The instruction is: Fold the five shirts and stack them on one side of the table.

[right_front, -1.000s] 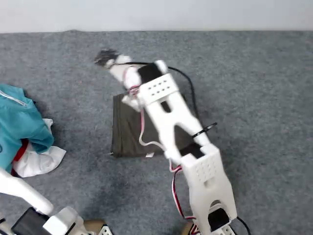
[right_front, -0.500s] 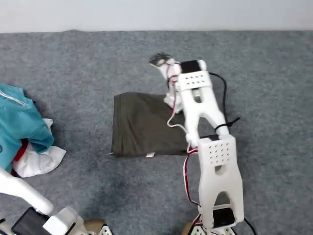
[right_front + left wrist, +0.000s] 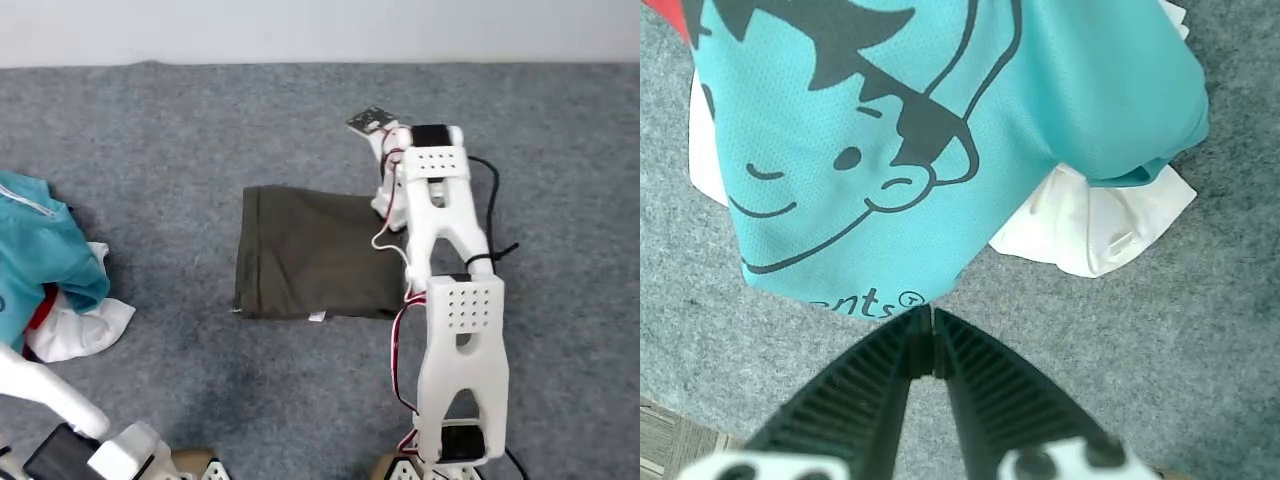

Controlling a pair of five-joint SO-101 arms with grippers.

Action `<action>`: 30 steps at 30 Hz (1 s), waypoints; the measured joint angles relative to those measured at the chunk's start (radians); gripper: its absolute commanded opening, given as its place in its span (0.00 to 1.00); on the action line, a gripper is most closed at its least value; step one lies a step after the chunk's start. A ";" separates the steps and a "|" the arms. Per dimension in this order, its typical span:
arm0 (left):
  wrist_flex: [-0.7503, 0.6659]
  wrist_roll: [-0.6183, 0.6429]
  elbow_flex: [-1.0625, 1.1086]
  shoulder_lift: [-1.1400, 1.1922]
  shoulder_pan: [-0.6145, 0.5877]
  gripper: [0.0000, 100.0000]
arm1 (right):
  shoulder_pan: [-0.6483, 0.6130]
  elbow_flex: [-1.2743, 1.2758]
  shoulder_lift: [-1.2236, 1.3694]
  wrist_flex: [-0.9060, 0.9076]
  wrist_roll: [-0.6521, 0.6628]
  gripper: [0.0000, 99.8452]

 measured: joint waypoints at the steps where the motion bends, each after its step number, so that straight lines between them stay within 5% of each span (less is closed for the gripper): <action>1: 0.000 0.000 0.000 0.000 0.000 0.01 | 0.012 0.000 0.000 0.003 0.003 0.01; 17: 0.000 0.000 0.000 0.000 0.000 0.01 | -0.129 -0.100 -0.207 0.169 -0.068 0.01; 30: 0.000 0.000 0.000 0.000 0.000 0.01 | -0.167 0.577 -0.468 0.158 -0.135 0.01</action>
